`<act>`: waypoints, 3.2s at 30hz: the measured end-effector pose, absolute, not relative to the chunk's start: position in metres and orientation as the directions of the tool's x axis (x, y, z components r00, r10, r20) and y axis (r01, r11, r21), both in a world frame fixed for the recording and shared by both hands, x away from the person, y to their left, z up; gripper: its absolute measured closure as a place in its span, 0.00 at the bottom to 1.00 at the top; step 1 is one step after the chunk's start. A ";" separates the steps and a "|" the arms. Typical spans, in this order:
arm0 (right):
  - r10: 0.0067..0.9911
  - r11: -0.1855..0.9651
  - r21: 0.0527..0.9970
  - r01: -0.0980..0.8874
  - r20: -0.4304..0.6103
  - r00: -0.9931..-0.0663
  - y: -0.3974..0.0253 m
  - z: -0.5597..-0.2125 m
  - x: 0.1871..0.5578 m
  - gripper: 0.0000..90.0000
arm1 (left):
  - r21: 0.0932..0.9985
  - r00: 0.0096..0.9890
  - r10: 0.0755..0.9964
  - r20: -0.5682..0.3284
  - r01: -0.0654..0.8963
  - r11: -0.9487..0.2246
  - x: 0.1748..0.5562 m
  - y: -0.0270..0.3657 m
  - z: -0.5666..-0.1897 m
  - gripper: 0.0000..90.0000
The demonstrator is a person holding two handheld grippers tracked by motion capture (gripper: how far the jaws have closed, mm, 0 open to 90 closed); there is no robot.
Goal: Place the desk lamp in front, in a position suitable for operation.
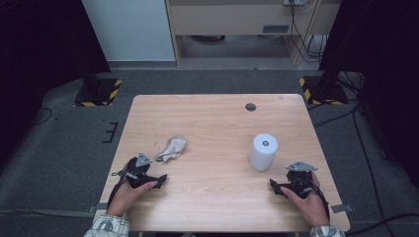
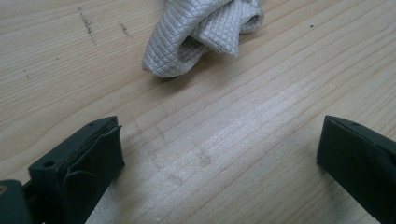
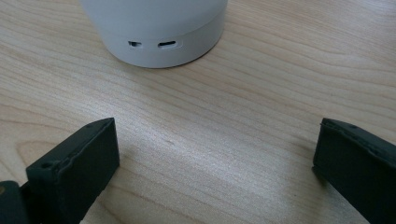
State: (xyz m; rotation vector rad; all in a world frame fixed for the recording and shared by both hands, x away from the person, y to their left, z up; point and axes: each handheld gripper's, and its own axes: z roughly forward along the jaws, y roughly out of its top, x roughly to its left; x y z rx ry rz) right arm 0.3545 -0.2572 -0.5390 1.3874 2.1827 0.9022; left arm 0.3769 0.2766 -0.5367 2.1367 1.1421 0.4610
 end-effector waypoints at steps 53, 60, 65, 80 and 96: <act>0.837 0.352 0.740 0.573 0.025 -0.547 -0.205 -0.453 0.418 0.04 | 0.696 0.550 0.835 0.000 0.600 -0.395 0.376 0.277 -0.537 0.00; 0.828 0.383 0.714 0.587 0.016 -0.560 -0.197 -0.454 0.432 0.07 | 0.696 0.550 0.835 0.000 0.600 -0.395 0.376 0.277 -0.537 0.00; 0.827 0.398 0.706 0.586 0.000 -0.562 -0.196 -0.454 0.432 0.10 | 0.696 0.550 0.835 0.000 0.600 -0.395 0.376 0.277 -0.537 0.00; 0.735 0.464 0.722 0.513 0.009 -0.679 -0.139 -0.440 0.404 0.10 | 0.695 0.548 0.836 0.001 0.601 -0.394 0.376 0.276 -0.537 0.00; 0.641 0.545 0.705 0.454 -0.001 -0.767 -0.075 -0.453 0.385 0.10 | 0.696 0.549 0.836 -0.001 0.600 -0.394 0.376 0.276 -0.537 0.00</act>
